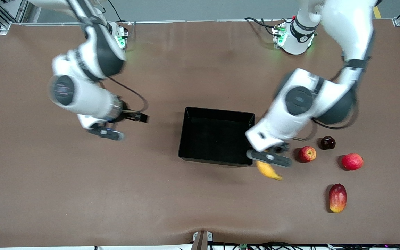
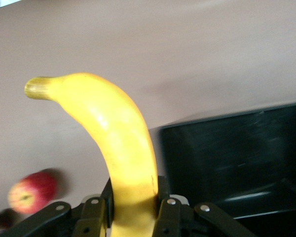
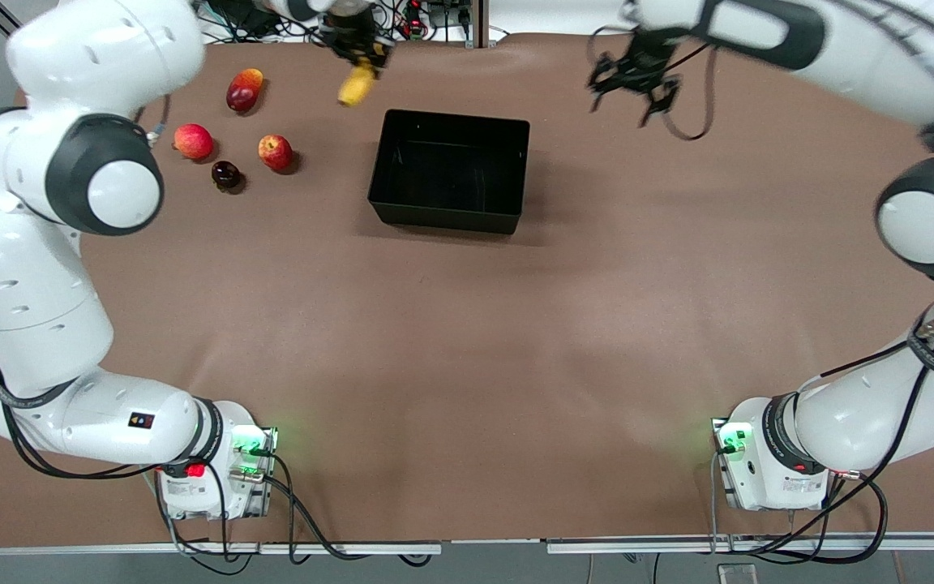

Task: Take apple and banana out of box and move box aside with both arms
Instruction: 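Lift the banana with the left gripper while the right gripper reaches the tray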

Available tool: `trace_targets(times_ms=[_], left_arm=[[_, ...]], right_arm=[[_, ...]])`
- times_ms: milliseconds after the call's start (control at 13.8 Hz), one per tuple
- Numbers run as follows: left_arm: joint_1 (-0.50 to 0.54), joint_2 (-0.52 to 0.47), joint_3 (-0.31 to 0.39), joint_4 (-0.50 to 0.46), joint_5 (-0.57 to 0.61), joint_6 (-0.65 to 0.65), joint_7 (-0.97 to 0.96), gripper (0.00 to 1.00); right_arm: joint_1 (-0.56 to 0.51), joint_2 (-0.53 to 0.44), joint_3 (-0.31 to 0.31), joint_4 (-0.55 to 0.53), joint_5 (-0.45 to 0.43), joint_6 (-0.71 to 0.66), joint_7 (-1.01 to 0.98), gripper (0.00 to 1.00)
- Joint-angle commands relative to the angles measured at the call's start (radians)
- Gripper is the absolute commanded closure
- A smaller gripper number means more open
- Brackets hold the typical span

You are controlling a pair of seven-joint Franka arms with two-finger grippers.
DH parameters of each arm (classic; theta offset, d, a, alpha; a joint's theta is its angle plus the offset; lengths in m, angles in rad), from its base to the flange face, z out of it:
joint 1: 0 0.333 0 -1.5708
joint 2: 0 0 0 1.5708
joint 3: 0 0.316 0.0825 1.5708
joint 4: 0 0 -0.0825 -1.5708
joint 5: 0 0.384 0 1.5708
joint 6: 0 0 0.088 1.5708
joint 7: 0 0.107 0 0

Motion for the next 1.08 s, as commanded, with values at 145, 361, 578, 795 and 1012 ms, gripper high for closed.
trace_targets(times_ms=[145,361,578,795,1012], left_arm=[[0.203,0.030,-0.002,-0.029,-0.003,0.021,0.362,1.00],[0.277,0.108,0.004,-0.027,0.023,0.121,0.585,1.00],[0.312,0.192,0.004,-0.026,0.029,0.254,0.777,1.00],[0.323,0.258,0.015,-0.027,0.042,0.383,0.952,1.00],[0.351,0.308,0.022,-0.035,0.037,0.448,0.955,1.00]], right_arm=[[0.095,0.161,-0.009,0.026,-0.007,0.234,0.031,0.00],[0.139,0.239,-0.009,0.071,-0.006,0.319,0.092,0.00],[0.196,0.322,-0.012,0.161,-0.045,0.318,0.172,0.28],[0.205,0.338,-0.010,0.157,-0.160,0.316,0.175,0.63],[0.207,0.339,-0.010,0.155,-0.157,0.305,0.175,1.00]])
